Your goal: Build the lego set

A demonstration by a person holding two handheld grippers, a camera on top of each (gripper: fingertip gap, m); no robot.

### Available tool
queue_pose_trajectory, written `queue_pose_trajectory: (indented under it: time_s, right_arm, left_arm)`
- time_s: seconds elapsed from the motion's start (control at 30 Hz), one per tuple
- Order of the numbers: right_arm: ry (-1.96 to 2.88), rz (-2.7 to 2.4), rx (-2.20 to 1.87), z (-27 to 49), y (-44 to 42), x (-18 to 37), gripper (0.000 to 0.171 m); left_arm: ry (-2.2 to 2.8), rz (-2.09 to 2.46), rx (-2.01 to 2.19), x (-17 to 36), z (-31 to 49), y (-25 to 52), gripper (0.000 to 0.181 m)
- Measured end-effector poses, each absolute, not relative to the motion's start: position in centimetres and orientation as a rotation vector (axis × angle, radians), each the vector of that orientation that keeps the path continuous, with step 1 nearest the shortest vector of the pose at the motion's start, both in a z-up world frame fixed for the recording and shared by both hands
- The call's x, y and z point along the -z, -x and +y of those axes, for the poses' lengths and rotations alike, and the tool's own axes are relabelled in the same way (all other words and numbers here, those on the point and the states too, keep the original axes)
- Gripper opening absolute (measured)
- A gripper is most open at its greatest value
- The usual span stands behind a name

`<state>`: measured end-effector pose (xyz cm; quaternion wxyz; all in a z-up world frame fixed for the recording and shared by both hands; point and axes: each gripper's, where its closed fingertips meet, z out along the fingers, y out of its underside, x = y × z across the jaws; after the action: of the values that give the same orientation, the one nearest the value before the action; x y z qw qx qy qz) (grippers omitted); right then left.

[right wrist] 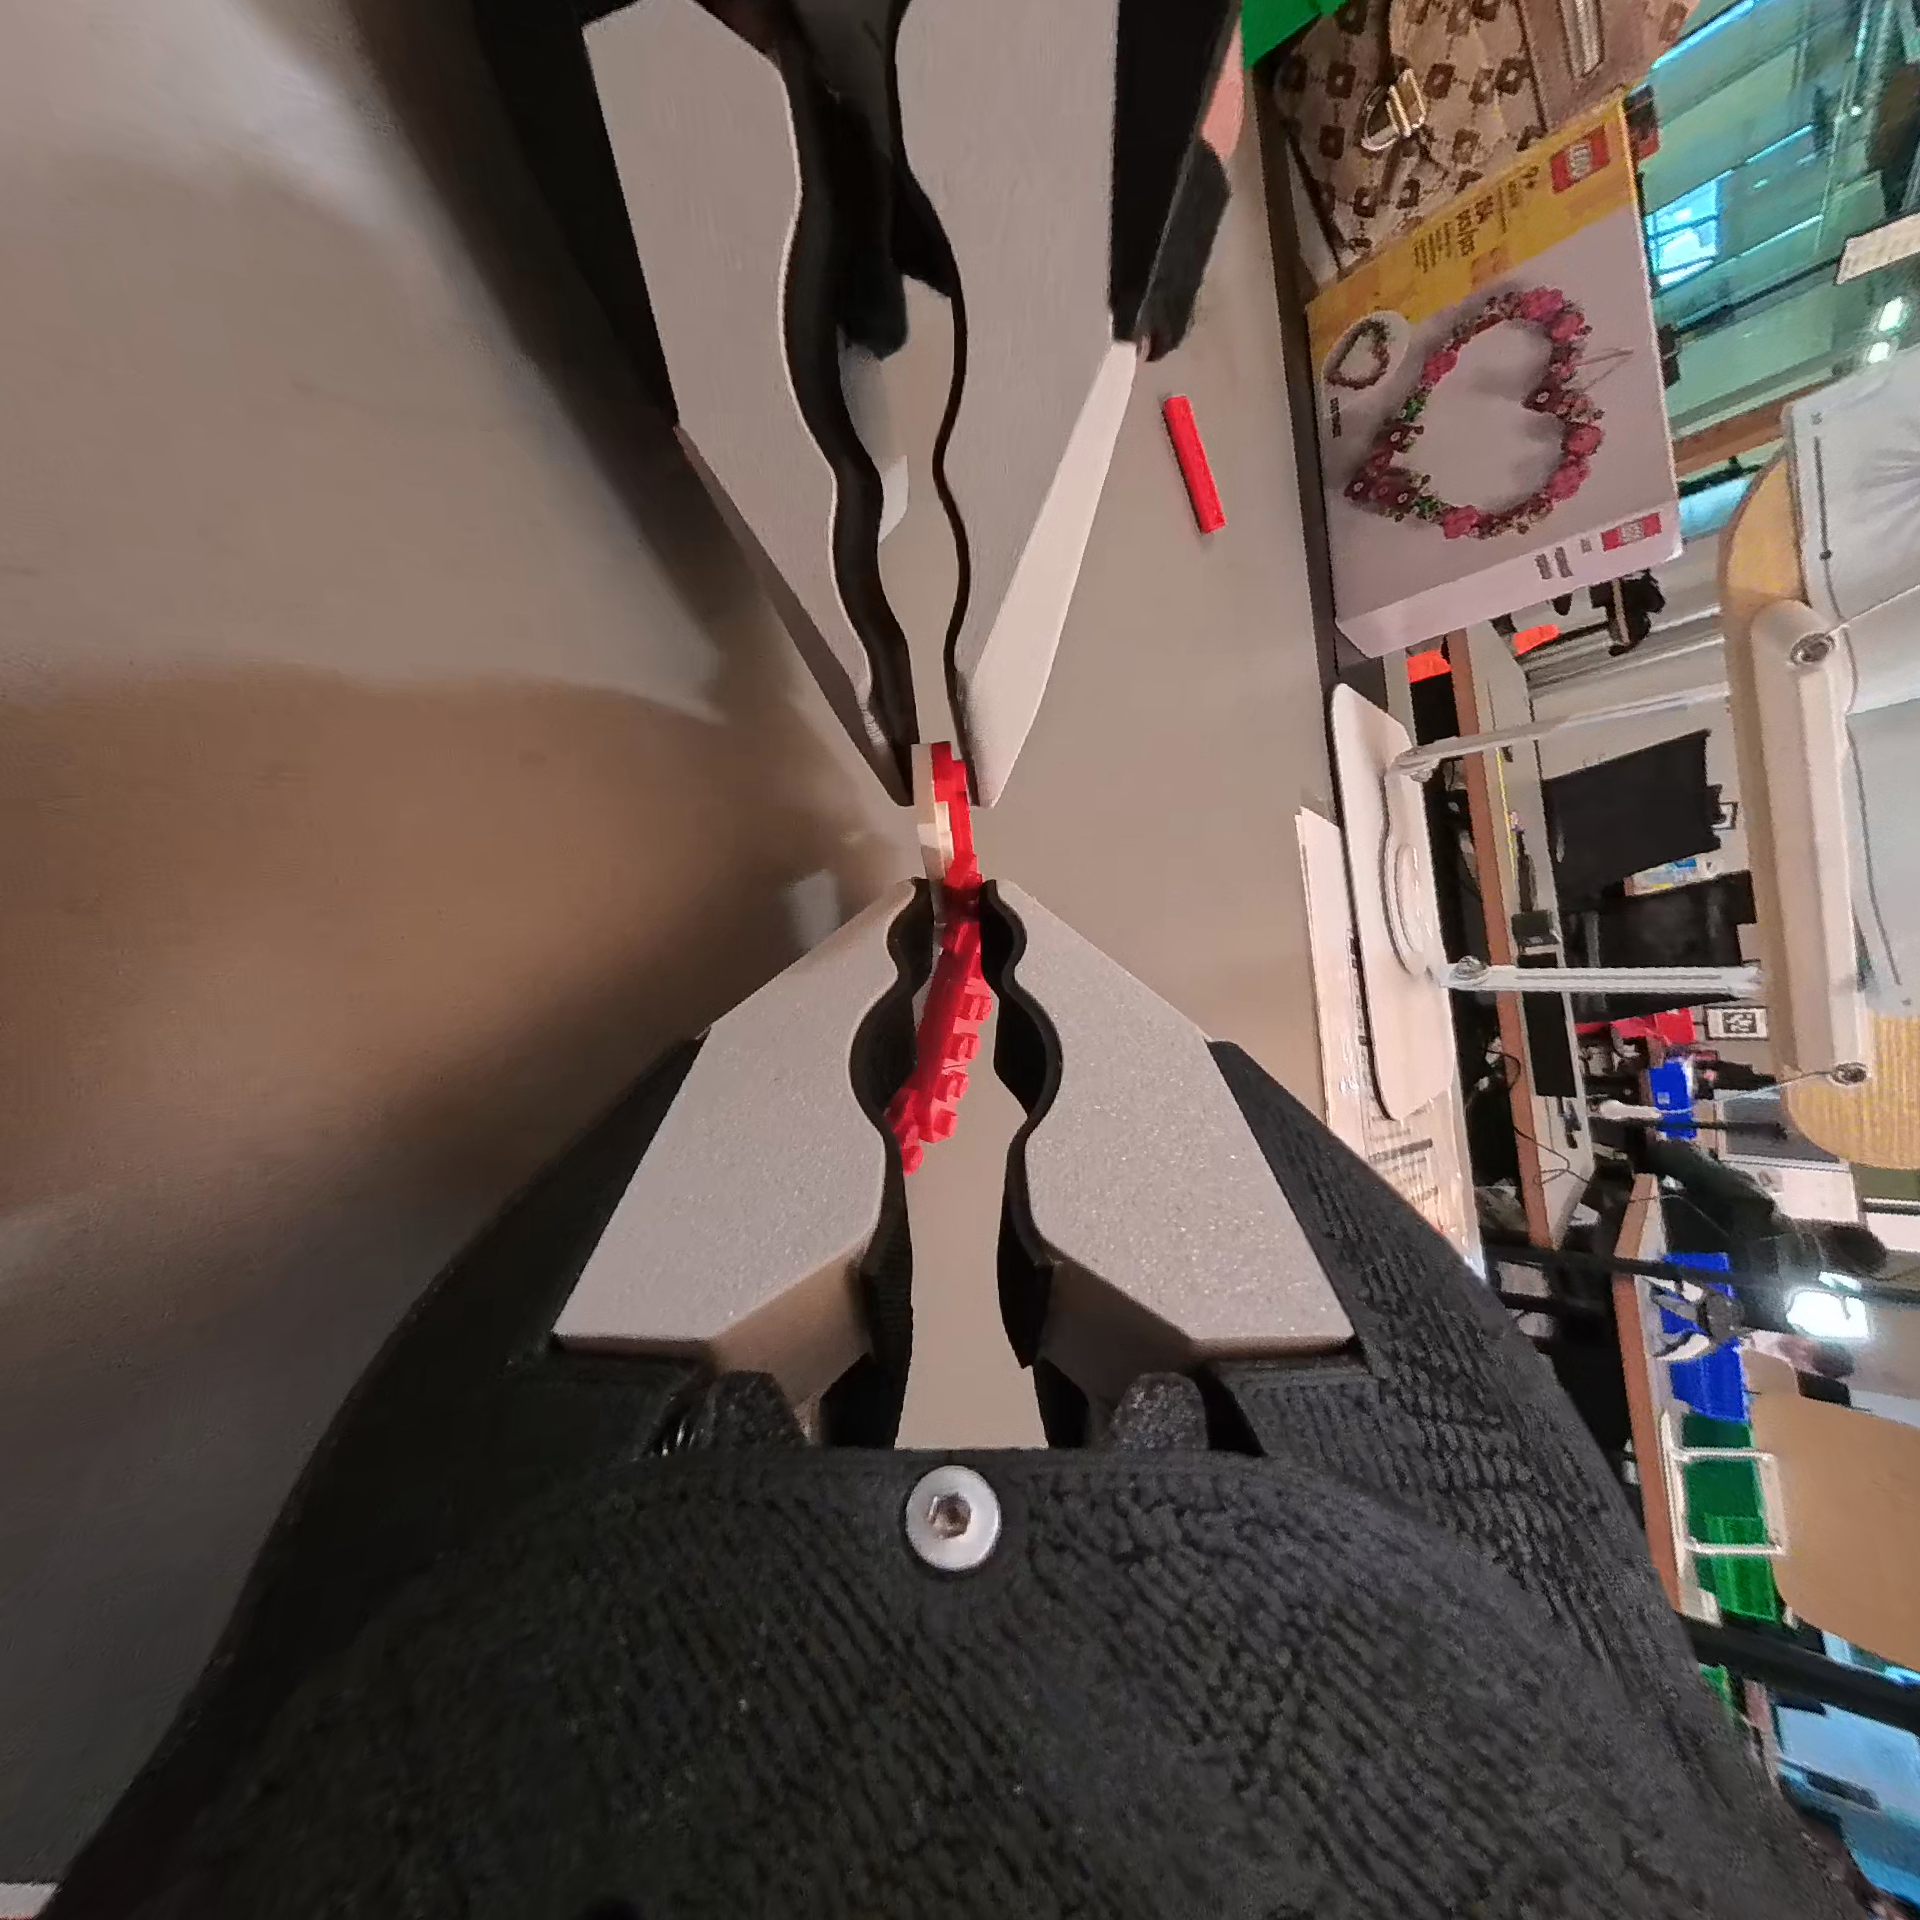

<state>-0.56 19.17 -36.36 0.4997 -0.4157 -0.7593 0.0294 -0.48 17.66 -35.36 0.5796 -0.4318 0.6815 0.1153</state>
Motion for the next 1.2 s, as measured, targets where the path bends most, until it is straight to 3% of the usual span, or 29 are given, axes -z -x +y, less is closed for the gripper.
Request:
queue_pose_trajectory:
  time_s: [0.13, 0.27, 0.4, 1.2]
  right_arm:
    - [1.018, -1.823, -0.077, 19.3, 0.5, 36.1, 0.007]
    - [1.044, -1.824, -0.108, 19.2, 0.5, 36.1, 0.007]
    - [1.051, -1.834, -0.129, 18.9, 0.8, 36.2, 0.007]
    - [0.958, -1.900, -0.110, 17.6, 0.9, 36.4, 0.008]
  left_arm:
    - [1.019, 1.537, -0.243, 34.9, 17.8, 0.5, 0.010]
    - [1.073, 1.542, -0.116, 34.9, 17.3, 0.3, 0.025]
    - [1.062, 1.550, -0.149, 35.1, 17.5, 0.2, 0.008]
    - [0.908, 1.643, -0.151, 35.2, 16.3, -0.1, 0.005]
